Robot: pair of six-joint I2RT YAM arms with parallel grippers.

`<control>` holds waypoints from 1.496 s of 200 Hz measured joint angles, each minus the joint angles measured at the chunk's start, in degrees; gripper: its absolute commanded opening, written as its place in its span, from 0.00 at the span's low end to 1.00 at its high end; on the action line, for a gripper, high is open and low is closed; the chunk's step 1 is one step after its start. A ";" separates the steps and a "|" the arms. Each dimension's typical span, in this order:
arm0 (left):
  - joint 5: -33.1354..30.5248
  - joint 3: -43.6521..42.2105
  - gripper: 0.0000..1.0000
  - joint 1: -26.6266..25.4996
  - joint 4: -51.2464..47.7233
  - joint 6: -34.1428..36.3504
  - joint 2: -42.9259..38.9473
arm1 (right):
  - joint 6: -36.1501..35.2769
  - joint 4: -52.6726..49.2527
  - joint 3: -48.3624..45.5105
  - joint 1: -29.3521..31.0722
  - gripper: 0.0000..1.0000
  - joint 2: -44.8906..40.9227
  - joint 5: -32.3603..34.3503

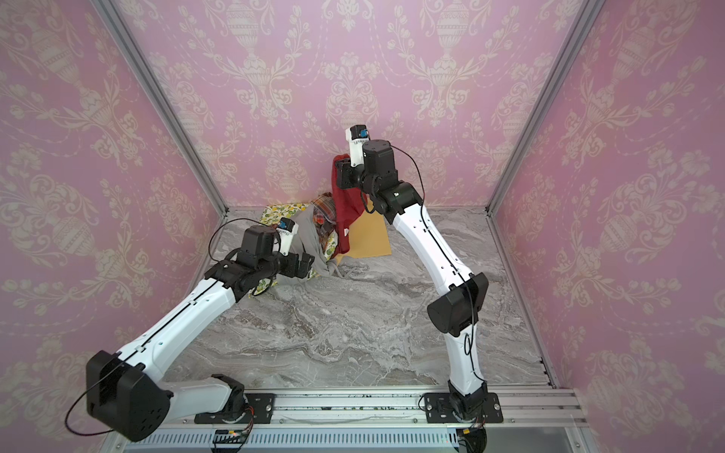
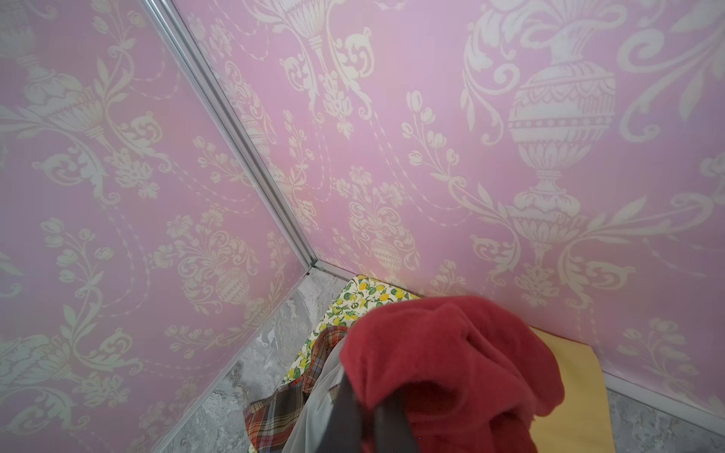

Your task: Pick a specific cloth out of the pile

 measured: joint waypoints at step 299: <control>18.38 32.06 0.00 -8.63 38.34 -4.92 33.97 | 1.68 15.10 -43.04 -6.21 0.00 -35.50 2.01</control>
